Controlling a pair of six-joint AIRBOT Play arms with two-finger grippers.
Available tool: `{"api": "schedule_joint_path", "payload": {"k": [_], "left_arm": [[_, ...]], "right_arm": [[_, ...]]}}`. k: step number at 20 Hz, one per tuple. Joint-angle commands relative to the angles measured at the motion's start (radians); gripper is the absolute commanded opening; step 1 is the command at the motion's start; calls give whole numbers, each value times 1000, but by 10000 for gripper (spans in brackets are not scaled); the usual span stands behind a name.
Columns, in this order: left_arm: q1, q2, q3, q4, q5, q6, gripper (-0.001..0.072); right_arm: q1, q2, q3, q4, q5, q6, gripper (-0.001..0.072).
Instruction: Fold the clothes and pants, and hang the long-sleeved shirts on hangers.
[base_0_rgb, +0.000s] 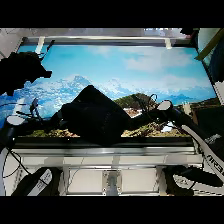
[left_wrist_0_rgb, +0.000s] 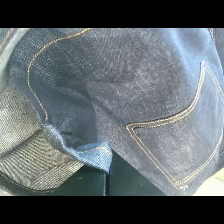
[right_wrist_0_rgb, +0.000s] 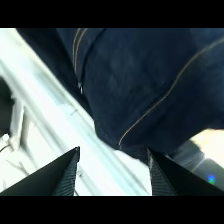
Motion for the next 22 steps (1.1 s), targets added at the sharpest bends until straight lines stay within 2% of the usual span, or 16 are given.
{"api": "schedule_joint_path", "payload": {"k": [1, 4, 9, 16, 21, 22], "left_arm": [[13, 1, 8, 7, 2, 13, 13], [13, 1, 8, 7, 2, 22, 13], [13, 1, 8, 7, 2, 38, 13], [13, 1, 8, 7, 1, 38, 13], [13, 1, 8, 7, 2, 38, 13], [13, 1, 8, 7, 2, 38, 14]], "right_arm": [[27, -8, -87, 64, 7, -19, 477], [28, -7, -183, 119, -31, -22, 477], [28, -22, -188, 125, -172, -23, 475], [32, -74, -188, 142, -151, -23, 474], [151, -121, -188, 198, -177, -24, 465], [173, -121, -188, 232, -189, -40, 446]]}}
